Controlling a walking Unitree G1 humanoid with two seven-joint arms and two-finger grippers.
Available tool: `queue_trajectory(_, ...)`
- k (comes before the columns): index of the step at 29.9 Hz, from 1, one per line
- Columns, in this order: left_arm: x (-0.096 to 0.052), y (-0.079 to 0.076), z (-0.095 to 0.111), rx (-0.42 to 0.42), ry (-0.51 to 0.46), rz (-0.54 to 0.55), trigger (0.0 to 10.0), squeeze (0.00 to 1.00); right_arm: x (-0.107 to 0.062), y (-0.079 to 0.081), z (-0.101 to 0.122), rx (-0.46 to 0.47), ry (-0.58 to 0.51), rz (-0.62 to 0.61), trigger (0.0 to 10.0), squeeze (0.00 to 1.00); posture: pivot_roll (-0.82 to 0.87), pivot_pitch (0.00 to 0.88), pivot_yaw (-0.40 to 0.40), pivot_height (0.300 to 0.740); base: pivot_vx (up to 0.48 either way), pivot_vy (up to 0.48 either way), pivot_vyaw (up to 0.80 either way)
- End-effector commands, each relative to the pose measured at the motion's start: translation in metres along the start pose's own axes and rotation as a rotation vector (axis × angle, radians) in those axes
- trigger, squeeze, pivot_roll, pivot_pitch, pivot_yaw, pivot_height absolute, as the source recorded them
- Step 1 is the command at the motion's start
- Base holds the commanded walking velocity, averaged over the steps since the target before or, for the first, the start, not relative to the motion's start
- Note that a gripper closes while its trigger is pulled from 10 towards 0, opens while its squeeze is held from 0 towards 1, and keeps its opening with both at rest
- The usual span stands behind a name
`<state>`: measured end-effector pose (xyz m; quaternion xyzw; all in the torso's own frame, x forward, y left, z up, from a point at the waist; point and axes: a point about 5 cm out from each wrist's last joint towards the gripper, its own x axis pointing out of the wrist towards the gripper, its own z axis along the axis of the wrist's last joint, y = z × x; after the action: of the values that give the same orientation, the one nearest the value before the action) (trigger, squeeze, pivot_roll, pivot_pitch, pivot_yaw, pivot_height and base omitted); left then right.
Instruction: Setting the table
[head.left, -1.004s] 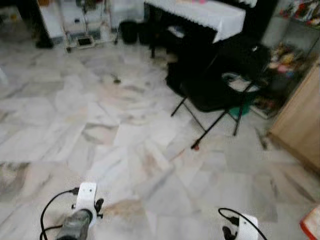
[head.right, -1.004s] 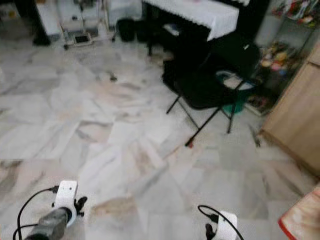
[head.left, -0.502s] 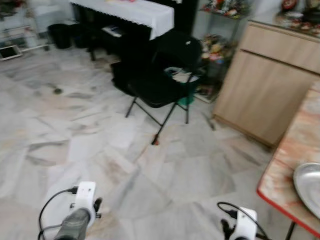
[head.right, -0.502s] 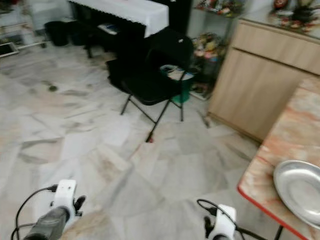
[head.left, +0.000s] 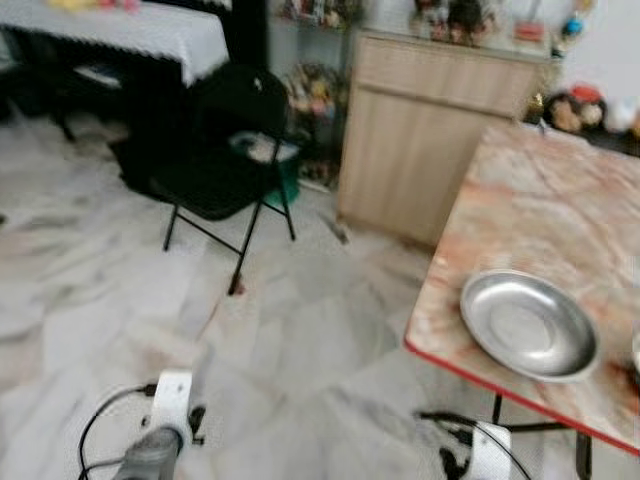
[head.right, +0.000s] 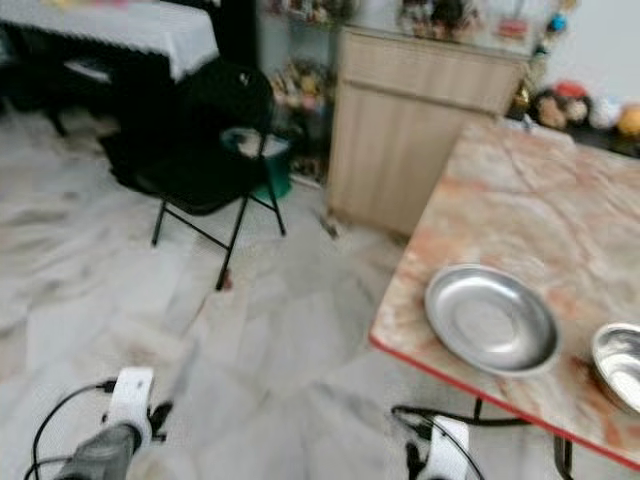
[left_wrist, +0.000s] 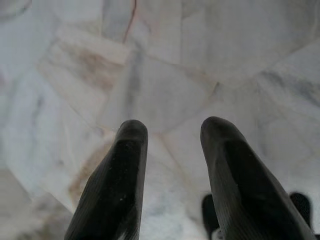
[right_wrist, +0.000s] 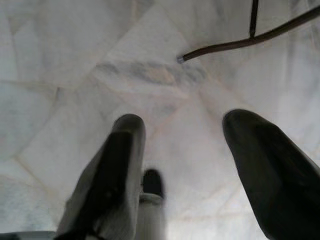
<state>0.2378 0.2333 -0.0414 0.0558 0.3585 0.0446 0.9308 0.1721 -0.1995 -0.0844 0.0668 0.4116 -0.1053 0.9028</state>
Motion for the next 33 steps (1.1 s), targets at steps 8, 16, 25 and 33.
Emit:
queue_trajectory(8,0.0006,-0.0091,-0.001,0.019,0.008,-0.036,10.0,0.0,-0.0009,-0.0024,-0.0035,-0.01,0.016,-0.007,10.0,0.0,0.07,0.0,-0.013,0.74,0.0,0.0,-0.74)
queue_trajectory(16,0.0004,-0.01,-0.0016,0.016,0.008,-0.039,10.0,0.0,-0.001,-0.0016,-0.0042,-0.012,0.019,-0.005,10.0,0.0,0.07,0.0,-0.014,0.74,0.0,0.0,-0.74)
queue_trajectory(25,0.0003,-0.0118,-0.0025,0.017,0.01,-0.042,10.0,0.0,-0.0013,-0.0017,-0.0049,-0.008,0.016,-0.002,10.0,0.0,0.07,0.0,-0.016,0.74,0.0,0.0,-0.66)
queue_trajectory(33,0.0001,-0.0128,-0.0037,0.031,0.012,-0.04,10.0,0.0,-0.0014,-0.0014,-0.0044,-0.004,0.009,0.002,10.0,0.0,0.07,0.0,-0.016,0.74,0.0,0.0,0.0)
